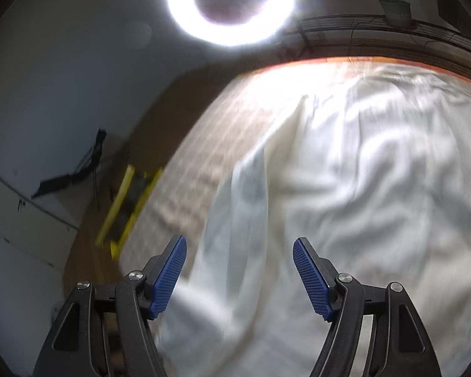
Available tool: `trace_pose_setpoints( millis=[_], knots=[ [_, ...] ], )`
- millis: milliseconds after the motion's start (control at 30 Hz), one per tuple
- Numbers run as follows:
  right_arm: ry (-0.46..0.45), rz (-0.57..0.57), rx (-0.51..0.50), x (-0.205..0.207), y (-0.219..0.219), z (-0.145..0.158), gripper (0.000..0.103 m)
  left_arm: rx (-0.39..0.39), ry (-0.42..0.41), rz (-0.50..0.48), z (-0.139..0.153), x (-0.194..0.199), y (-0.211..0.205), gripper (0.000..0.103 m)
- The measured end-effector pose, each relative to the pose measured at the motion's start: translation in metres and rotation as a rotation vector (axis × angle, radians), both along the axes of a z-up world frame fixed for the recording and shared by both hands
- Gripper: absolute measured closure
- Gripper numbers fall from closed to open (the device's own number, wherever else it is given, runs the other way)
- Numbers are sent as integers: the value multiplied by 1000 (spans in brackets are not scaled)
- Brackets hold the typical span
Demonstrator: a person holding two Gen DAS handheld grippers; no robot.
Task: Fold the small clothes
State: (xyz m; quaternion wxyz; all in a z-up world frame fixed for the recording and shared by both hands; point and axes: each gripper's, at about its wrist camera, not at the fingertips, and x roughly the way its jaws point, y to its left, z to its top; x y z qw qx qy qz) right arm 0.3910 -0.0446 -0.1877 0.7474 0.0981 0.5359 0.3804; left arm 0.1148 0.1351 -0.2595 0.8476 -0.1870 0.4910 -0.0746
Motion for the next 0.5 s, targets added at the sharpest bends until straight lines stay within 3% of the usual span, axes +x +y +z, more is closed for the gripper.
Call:
trace_pose_setpoints(
  millis=[100, 200, 267, 300, 333, 367, 433, 500],
  knots=[
    [18, -3, -47, 31, 30, -18, 30, -10, 21, -5, -7, 0, -4, 87],
    [38, -21, -132, 54, 55, -45, 39, 0, 20, -6, -8, -2, -6, 90],
    [80, -33, -117, 61, 60, -57, 69, 13, 19, -13, -7, -1, -8, 90],
    [117, -37, -81, 65, 63, -62, 89, 17, 19, -15, -6, 0, -9, 91],
    [141, -40, -52, 66, 63, -64, 100, 22, 18, -19, -6, 0, -10, 91],
    [146, -46, -23, 67, 62, -63, 102, 26, 17, -21, -5, -1, -10, 91],
    [73, -76, 14, 68, 54, -51, 103, 29, 16, -22, -6, 0, -10, 92],
    [59, -134, -37, 74, 45, -55, 103, 40, 16, -23, -4, -2, -11, 92]
  ],
)
